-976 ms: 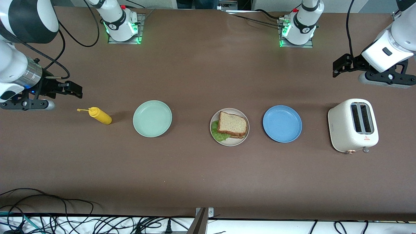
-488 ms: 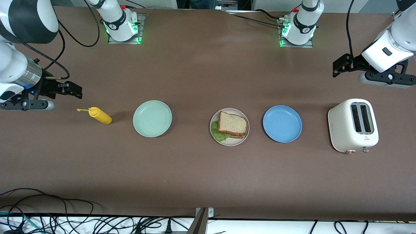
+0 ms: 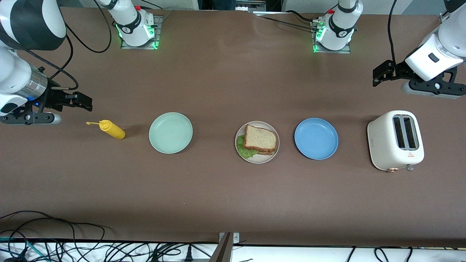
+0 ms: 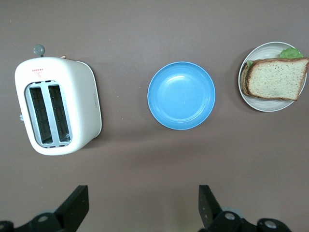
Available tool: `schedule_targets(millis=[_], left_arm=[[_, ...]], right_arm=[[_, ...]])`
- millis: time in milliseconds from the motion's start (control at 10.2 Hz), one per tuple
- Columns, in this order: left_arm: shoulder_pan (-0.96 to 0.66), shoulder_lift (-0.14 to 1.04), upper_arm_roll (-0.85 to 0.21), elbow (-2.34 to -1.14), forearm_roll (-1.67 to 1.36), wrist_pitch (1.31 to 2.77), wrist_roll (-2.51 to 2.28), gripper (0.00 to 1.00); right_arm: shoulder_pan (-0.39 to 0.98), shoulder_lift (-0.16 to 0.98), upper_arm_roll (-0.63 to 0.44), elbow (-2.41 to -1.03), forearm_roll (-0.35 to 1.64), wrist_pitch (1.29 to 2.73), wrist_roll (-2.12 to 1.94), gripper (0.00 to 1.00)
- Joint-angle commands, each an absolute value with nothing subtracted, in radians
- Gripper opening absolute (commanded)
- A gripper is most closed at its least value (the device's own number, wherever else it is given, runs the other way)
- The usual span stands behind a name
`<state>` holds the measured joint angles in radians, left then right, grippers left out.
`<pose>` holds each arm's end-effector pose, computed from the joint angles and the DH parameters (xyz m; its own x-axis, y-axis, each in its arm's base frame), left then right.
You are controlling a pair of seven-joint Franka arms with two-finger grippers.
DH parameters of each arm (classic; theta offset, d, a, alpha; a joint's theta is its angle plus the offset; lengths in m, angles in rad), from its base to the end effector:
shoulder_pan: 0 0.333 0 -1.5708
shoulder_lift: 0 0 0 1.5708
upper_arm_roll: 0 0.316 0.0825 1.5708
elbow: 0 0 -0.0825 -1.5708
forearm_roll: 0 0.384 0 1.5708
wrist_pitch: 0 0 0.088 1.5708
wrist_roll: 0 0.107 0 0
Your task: Make sandwich on beige plate with both arms
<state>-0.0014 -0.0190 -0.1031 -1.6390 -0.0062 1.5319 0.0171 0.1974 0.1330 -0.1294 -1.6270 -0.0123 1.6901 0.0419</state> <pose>0.5393 -0.0578 0.5996 0.9888 -0.1209 -0.0880 -0.1209 -0.9926 0.0057 0.5949 0.0434 0.5318 0.9973 0.0274 -0.0675 0.0296 -0.9990 0.0320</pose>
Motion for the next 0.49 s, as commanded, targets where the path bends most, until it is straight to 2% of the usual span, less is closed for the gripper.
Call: schedule_targets(millis=[0, 390], left_arm=[[0.002, -0.014, -0.101, -1.621, -0.018, 1.516, 0.032, 1.0], [0.002, -0.014, -0.101, -1.621, -0.018, 1.516, 0.034, 1.0]], right_arm=[[0.195, 0.13, -0.126, -1.624, -0.021, 1.695, 0.041, 1.0], [0.196, 0.13, -0.126, -1.62, -0.028, 1.697, 0.041, 1.0]])
